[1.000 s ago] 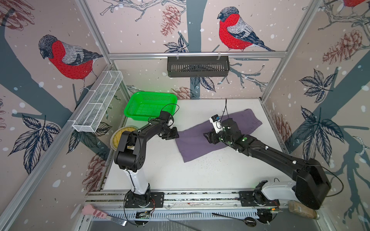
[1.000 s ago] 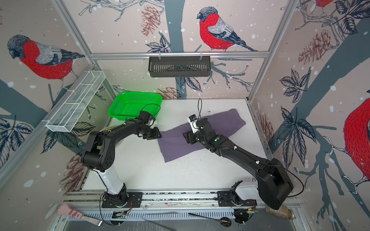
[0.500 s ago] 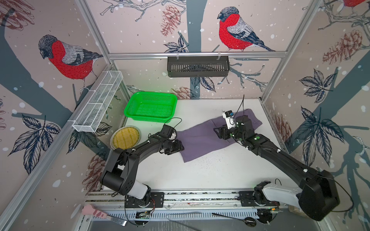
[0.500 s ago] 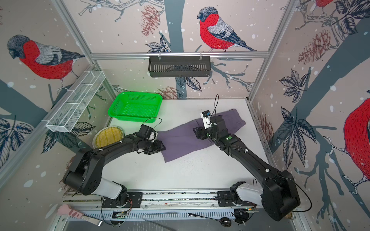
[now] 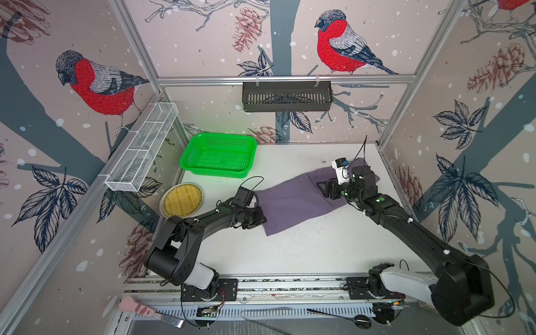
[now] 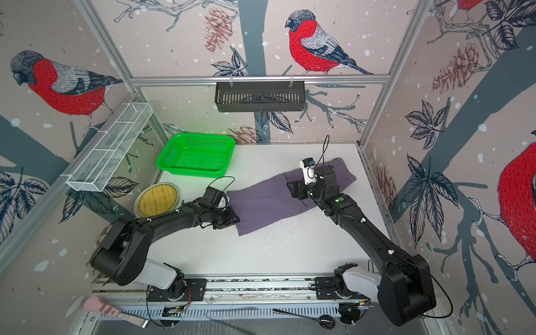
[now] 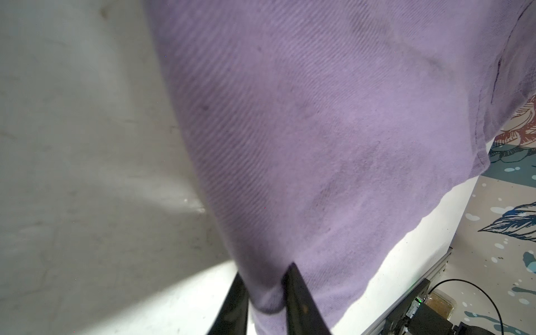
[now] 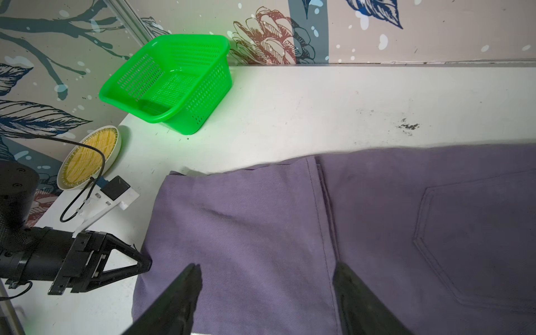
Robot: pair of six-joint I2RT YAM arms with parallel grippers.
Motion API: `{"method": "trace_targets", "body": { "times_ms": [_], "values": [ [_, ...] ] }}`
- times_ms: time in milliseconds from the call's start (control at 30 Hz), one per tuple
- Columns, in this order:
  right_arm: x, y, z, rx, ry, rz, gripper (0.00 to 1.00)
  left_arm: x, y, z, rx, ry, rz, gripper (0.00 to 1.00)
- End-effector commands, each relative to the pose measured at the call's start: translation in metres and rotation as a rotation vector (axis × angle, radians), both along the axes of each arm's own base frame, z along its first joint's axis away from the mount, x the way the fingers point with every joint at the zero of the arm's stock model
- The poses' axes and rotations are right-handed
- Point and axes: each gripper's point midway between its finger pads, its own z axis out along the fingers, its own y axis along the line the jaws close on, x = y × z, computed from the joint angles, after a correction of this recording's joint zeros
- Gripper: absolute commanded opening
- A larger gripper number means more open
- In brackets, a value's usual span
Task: Fold and stack the trousers
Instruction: Fold the trousers at the center of the table.
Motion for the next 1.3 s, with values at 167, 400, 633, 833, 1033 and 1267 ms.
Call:
{"method": "trace_targets", "body": {
  "times_ms": [167,400,633,833,1033,1267],
  "values": [
    [0.003,-0.009,0.01,0.008,-0.022,-0.014,0.74,0.011,0.006,0.017,0.073,-0.055,-0.03,0.0],
    [0.009,-0.021,0.008,0.0,-0.016,-0.053,0.75,-0.004,0.047,0.037,0.25,-0.038,-0.009,0.0],
    [0.021,-0.029,0.008,0.001,-0.014,-0.09,0.77,-0.012,0.107,0.064,0.396,-0.051,0.083,0.0],
    [0.029,-0.036,-0.007,-0.02,0.033,-0.126,0.78,-0.002,0.156,0.102,0.531,-0.102,0.174,0.0],
    [0.037,-0.058,-0.051,-0.078,0.162,-0.221,0.76,0.013,0.177,0.141,0.587,-0.18,0.208,0.0],
    [0.041,-0.086,-0.097,-0.036,0.313,-0.308,0.7,0.036,0.141,0.189,0.415,-0.303,0.129,0.0]
  ]
}}
